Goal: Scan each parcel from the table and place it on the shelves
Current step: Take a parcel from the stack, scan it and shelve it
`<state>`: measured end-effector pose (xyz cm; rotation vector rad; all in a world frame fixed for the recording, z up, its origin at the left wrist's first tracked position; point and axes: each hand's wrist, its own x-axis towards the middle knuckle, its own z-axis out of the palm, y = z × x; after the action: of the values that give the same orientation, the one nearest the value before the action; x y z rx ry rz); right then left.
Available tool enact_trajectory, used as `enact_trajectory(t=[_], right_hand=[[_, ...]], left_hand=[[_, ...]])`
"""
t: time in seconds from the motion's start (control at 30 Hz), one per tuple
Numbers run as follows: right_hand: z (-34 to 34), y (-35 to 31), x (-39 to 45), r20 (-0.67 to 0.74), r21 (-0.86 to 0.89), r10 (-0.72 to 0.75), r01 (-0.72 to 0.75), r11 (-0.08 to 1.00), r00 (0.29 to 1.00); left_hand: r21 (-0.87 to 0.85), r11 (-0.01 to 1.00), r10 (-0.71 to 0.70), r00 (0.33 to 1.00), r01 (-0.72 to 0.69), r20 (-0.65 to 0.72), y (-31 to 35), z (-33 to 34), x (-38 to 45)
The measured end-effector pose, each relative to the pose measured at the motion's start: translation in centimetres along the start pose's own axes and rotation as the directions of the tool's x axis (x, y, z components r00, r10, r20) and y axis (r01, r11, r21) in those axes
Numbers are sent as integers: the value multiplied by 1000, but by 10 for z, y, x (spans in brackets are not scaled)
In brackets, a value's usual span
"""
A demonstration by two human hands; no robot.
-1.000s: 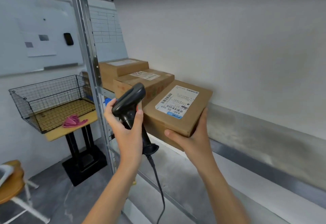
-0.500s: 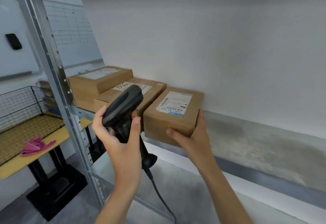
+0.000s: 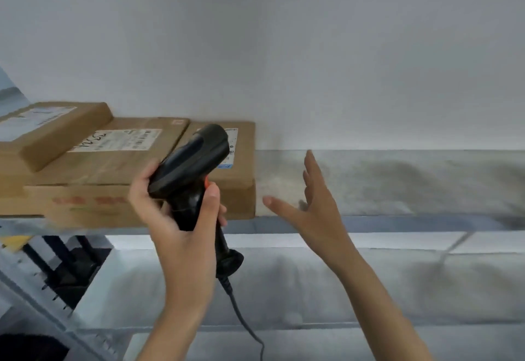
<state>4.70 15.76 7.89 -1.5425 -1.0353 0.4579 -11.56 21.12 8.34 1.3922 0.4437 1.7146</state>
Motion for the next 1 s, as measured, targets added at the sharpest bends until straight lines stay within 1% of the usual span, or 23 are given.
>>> enact_trajectory(t=[0.1,0.17,0.27,0.37,0.5,0.57,0.63,0.7,0.83,0.9,1.0], right_hand=[[-45,8,-23,-172,-210,-45,8,978,984],[-76,13,-37,-231,-397,-71,-27,918,970],[-127,21,-55,-305,-666,-78,-154,730,949],[-185,33,-83,-426,-764,-61,-322,560,903],[-267,52,-148,-600,-746,-49,-535,396,799],[-307,58,-184,-675,-702,-45,-623,345,736],[-345,63,-222,-736,-649,-34,-690,321,676],[-380,67,-259,-781,-604,-37,-739,299,624],[-435,81,-332,-852,-515,-22,-831,210,522],[-457,90,-364,-886,-450,20,-870,203,463],[-482,105,-408,-917,-372,70,-907,198,392]], left_hand=[[-59,997,-30,986,41,166,-5,37,-15],[-101,990,-64,963,93,263,-4,70,-24],[-122,985,-58,902,121,427,0,125,-37],[-121,987,-15,816,105,578,3,178,-61],[-122,986,9,701,112,713,9,247,-116],[-126,985,24,625,120,780,15,280,-152],[-119,986,37,534,120,844,24,309,-191],[-123,984,51,463,126,885,33,336,-231],[-141,979,80,359,146,930,53,383,-309],[-147,976,91,313,161,945,60,402,-345],[-147,975,103,253,166,962,67,425,-392]])
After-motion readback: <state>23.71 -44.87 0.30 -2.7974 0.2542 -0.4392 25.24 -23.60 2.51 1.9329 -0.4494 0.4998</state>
